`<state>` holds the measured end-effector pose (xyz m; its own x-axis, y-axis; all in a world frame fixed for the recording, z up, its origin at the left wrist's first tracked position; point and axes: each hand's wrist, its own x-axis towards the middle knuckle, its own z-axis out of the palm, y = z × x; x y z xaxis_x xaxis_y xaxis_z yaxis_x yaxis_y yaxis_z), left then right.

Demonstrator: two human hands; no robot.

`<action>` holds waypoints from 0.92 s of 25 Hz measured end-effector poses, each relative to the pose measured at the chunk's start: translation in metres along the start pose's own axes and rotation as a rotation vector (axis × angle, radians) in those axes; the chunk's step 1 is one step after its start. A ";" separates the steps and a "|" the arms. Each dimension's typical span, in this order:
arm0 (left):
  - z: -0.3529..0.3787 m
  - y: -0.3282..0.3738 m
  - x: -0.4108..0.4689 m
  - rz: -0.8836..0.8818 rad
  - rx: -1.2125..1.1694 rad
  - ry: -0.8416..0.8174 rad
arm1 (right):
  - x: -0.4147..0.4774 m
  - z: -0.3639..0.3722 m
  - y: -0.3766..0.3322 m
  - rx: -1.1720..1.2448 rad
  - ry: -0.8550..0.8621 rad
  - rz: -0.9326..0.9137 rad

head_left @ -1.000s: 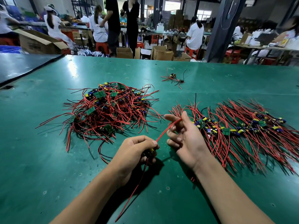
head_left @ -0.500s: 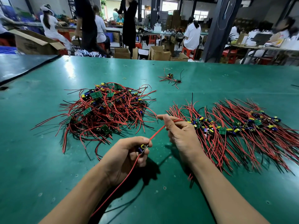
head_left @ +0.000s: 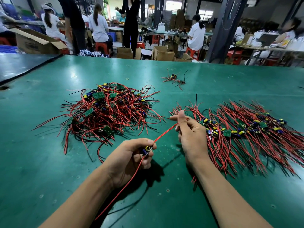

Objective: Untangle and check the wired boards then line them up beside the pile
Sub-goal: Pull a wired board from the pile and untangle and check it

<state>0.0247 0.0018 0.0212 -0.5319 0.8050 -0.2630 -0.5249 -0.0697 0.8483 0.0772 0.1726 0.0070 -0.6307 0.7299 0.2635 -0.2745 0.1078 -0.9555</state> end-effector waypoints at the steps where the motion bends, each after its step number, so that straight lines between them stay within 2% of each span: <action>1: 0.000 0.000 0.000 -0.003 0.001 -0.004 | 0.000 0.001 0.000 -0.005 -0.013 0.016; 7: -0.002 -0.001 0.001 -0.019 -0.010 0.017 | 0.004 -0.003 0.002 -0.007 -0.088 0.073; 10: -0.005 -0.002 0.005 0.059 0.014 0.149 | 0.005 -0.009 -0.004 0.087 -0.089 0.181; 13: -0.008 -0.003 0.012 0.186 -0.024 0.293 | -0.004 -0.008 -0.011 0.016 -0.169 0.215; 15: -0.008 -0.005 0.016 0.187 -0.087 0.299 | -0.017 0.002 -0.012 -0.156 -0.310 0.167; 18: -0.011 -0.006 0.017 0.137 -0.013 0.248 | -0.032 0.018 -0.006 -0.506 -0.445 -0.055; 21: -0.010 -0.006 0.016 0.142 0.031 0.177 | -0.029 0.018 -0.005 -0.616 -0.359 -0.165; 23: -0.007 -0.008 0.018 0.145 0.044 0.196 | -0.021 0.011 -0.005 -0.669 -0.200 -0.219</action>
<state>0.0150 0.0123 0.0063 -0.7203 0.6586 -0.2177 -0.4066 -0.1467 0.9017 0.0842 0.1495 0.0076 -0.7502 0.5143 0.4155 0.0529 0.6731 -0.7377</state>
